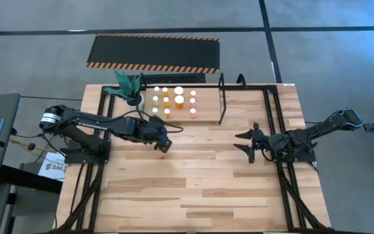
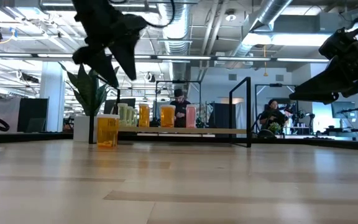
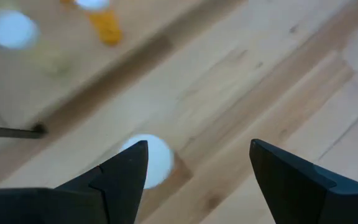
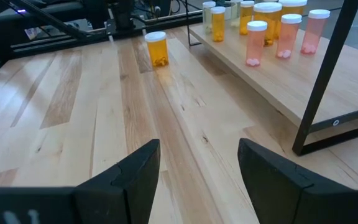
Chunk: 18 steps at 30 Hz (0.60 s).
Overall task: Pick and place medicine bottles onto shelf by color
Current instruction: Put the big orange pill bottle on the shelf aligned with the other big orange pill bottle
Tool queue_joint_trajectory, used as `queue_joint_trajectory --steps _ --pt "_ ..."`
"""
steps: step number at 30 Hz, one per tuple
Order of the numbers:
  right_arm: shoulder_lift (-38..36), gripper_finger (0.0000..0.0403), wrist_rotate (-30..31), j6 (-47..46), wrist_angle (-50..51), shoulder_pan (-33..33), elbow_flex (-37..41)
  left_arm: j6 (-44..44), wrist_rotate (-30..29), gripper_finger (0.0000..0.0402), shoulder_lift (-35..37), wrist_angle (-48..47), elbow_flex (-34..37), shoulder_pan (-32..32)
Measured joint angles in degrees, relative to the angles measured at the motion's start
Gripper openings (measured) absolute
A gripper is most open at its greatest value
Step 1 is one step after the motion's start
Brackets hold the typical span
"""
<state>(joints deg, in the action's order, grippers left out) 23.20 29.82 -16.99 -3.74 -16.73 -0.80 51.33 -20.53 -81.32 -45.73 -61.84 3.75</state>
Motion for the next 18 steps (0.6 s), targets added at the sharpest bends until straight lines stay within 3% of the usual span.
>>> queue_joint_trajectory --steps 18 --pt "0.0 0.0240 0.0 0.0 -0.1 0.0 0.0 5.4 -0.8 0.0268 -10.0 -3.4 0.0 -2.1"
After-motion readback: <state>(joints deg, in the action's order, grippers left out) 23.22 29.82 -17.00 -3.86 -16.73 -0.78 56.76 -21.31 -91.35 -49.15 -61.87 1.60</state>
